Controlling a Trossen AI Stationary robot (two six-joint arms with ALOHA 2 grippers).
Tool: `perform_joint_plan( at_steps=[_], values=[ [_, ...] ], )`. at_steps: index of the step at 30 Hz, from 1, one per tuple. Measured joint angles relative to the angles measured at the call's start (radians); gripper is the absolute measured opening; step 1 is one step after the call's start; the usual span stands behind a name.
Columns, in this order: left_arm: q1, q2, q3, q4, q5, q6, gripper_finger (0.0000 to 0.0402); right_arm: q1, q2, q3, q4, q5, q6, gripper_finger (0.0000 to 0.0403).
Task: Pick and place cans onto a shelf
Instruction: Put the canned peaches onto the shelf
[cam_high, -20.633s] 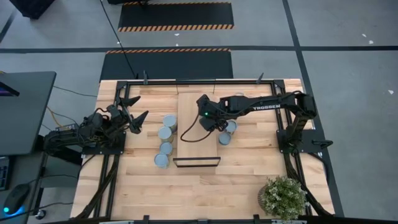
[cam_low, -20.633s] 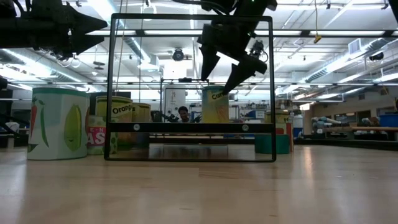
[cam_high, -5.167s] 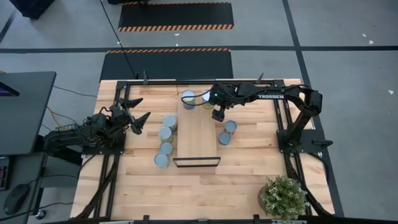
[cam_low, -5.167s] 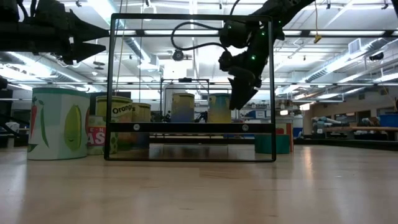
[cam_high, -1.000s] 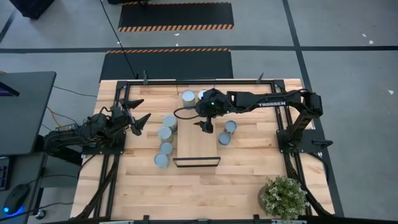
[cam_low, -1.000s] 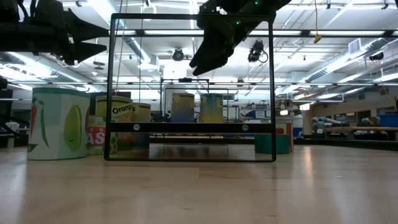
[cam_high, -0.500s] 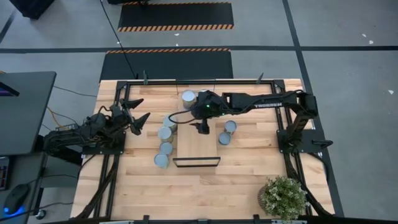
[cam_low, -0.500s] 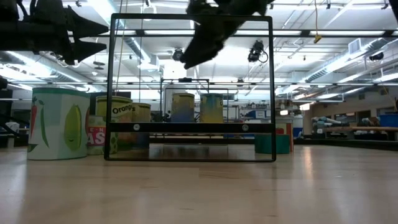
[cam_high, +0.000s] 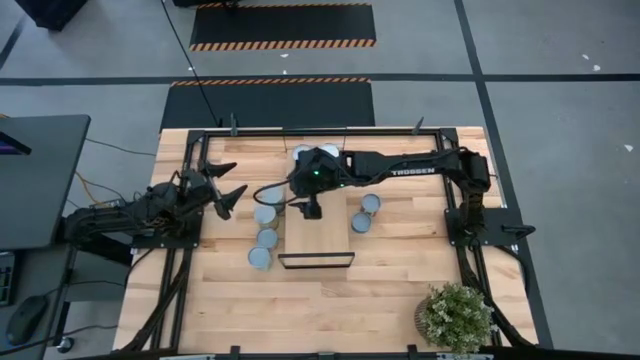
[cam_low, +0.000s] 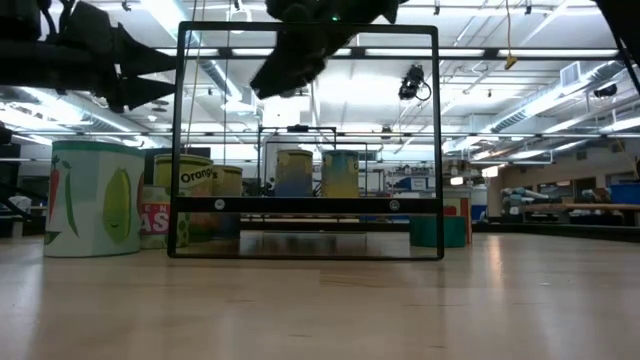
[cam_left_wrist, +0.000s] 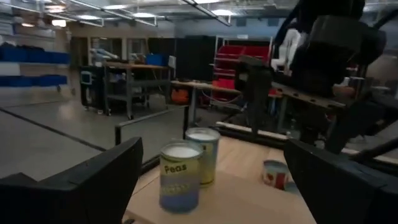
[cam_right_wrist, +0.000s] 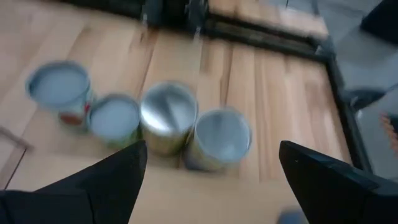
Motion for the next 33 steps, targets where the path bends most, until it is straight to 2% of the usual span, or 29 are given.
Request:
perform_joint_plan(
  at_steps=[8, 13, 19, 22, 26, 33],
  values=[
    [0.000, 0.054, 0.002, -0.041, 0.105, 0.001, 0.0396, 0.008, 0.074, -0.001, 0.048, -0.001, -0.031, 0.0373],
    [0.001, 0.100, 0.000, -0.009, 0.098, -0.001, 0.0396, 0.008, 0.135, 0.082, -0.007, -0.001, -0.035, 0.0373],
    [0.001, 0.145, 0.036, -0.004, 0.090, -0.030, 0.0396, 0.007, 0.273, 0.341, -0.173, -0.001, -0.092, 0.0373],
    [0.001, 0.168, 0.041, -0.012, 0.090, -0.029, 0.0396, 0.001, 0.351, 0.424, -0.214, -0.001, -0.150, 0.0375],
    [0.001, 0.172, 0.041, -0.042, 0.084, -0.022, 0.0396, -0.001, 0.398, 0.462, -0.216, 0.011, -0.200, 0.0385],
    [0.001, 0.172, 0.041, -0.036, 0.041, -0.005, 0.0396, -0.012, 0.395, 0.456, -0.216, 0.011, -0.218, 0.0397]
  ],
)
